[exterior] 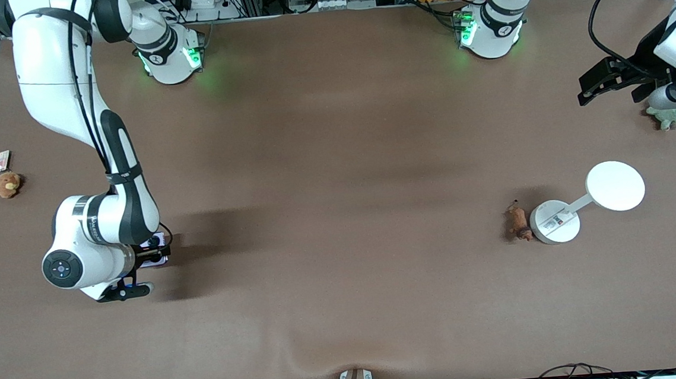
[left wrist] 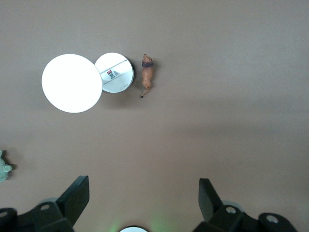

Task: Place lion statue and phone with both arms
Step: 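Carry the phone with the right gripper toward the glass cup, then lower the phone beside the glass cup and open the right gripper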

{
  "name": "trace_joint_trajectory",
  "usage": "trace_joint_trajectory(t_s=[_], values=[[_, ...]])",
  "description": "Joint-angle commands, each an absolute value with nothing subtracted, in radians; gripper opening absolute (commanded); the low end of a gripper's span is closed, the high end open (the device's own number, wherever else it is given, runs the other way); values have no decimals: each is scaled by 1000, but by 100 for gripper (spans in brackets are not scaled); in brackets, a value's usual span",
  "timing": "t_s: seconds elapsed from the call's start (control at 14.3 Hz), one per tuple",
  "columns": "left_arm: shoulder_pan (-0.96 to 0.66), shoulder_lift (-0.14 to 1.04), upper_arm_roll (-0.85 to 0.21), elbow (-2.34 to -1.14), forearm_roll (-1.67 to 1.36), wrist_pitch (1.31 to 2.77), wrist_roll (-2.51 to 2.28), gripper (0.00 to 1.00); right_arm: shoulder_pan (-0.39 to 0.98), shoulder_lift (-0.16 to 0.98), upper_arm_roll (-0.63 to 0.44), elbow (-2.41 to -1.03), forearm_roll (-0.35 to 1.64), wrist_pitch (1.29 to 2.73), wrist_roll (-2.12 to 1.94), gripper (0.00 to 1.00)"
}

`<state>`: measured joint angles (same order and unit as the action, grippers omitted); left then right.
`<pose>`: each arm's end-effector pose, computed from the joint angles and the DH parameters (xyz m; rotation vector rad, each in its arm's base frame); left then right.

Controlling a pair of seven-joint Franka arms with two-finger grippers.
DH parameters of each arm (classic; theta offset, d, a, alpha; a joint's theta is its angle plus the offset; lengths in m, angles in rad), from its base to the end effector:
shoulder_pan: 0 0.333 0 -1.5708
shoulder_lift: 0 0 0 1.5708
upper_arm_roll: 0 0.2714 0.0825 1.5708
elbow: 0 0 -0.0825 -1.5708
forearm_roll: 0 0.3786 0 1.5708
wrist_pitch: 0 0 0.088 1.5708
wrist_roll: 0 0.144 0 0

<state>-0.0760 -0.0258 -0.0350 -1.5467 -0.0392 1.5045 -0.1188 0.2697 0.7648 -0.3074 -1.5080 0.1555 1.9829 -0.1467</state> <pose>0.5311 -0.0653 0.5624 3.1053 0.0086 -0.0321 0.6389 0.0033 0.1443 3.0503 0.1255 -0.3973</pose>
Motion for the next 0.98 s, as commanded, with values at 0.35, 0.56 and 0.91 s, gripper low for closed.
trace_joint_trajectory(t_s=[0.35,0.56,0.91], values=[[-78,-25,-40,-1552,-32,1539,-106,100,265,744,-301,-1525,121,1985,-161,100],[-81,-8,-41,-1549,-32,1557,-106,100,270,730,-301,-1511,118,1976,-160,100],[-86,6,-41,-1549,-32,1569,-106,100,275,655,-299,-1382,120,1829,-160,100]])
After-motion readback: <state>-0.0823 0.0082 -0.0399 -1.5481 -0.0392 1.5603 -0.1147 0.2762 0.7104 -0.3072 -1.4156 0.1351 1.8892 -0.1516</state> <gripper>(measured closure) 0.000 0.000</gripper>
